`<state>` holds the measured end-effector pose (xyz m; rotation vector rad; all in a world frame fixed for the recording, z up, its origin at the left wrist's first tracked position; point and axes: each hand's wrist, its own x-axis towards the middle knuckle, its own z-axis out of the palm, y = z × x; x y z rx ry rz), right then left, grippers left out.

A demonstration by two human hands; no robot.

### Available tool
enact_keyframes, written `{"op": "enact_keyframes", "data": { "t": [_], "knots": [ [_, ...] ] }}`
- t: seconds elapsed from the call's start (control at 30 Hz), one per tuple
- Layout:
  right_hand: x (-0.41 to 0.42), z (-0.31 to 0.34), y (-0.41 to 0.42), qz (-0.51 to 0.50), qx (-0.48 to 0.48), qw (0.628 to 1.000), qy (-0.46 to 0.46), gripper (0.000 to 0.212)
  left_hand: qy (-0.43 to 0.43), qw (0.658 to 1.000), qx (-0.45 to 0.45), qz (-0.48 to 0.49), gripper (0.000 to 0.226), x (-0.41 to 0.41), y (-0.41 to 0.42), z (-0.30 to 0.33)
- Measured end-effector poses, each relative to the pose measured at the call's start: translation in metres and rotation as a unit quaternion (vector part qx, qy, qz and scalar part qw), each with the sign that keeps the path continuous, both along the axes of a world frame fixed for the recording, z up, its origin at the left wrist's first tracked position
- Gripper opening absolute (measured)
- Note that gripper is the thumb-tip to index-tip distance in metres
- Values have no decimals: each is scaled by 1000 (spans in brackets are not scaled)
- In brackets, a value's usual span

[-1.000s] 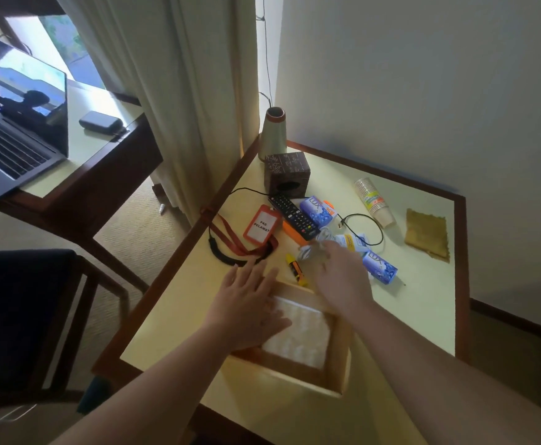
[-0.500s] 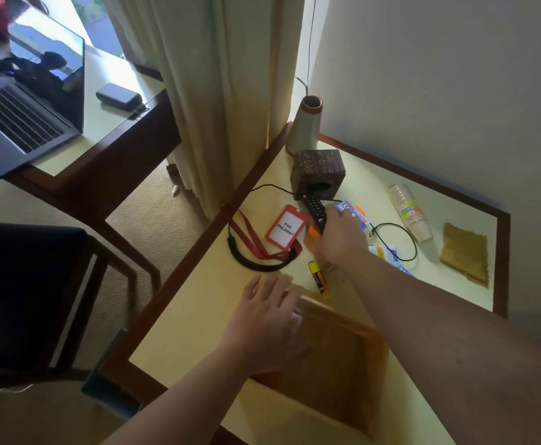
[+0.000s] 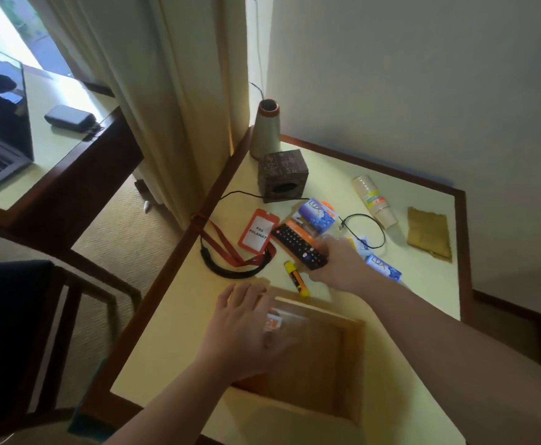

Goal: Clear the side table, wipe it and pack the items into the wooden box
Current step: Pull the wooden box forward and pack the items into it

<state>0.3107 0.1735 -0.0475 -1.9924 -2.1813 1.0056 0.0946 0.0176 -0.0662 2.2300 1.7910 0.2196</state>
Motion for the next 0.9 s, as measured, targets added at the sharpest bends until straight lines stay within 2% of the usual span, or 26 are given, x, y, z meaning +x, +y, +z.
{"op": "enact_keyframes", "data": {
  "t": [0.1,0.3,0.4,0.5,0.6,0.73,0.9],
  "knots": [
    [46,6,-32,-48,-19,998,40,55,-15,1000,12,-3,87,1,0,0],
    [140,-5,-97,-127,-70,989,15,54,-1,1000,30,1,87,4,-1,-5],
    [165,-19,-124,-114,-89,989,-15,56,5,999,38,-5,81,8,-2,-1],
    [172,-33,-146,-91,-94,991,-33,56,17,1000,2,6,93,7,-1,0],
    [175,-47,-160,-99,-71,992,-32,56,16,1000,4,6,93,7,-1,0],
    [176,-60,-166,-83,-55,994,-54,64,6,1000,12,9,92,8,-2,0],
    [172,-49,-153,-32,-82,990,-113,70,2,1000,9,12,92,9,-2,-2]
  ]
}}
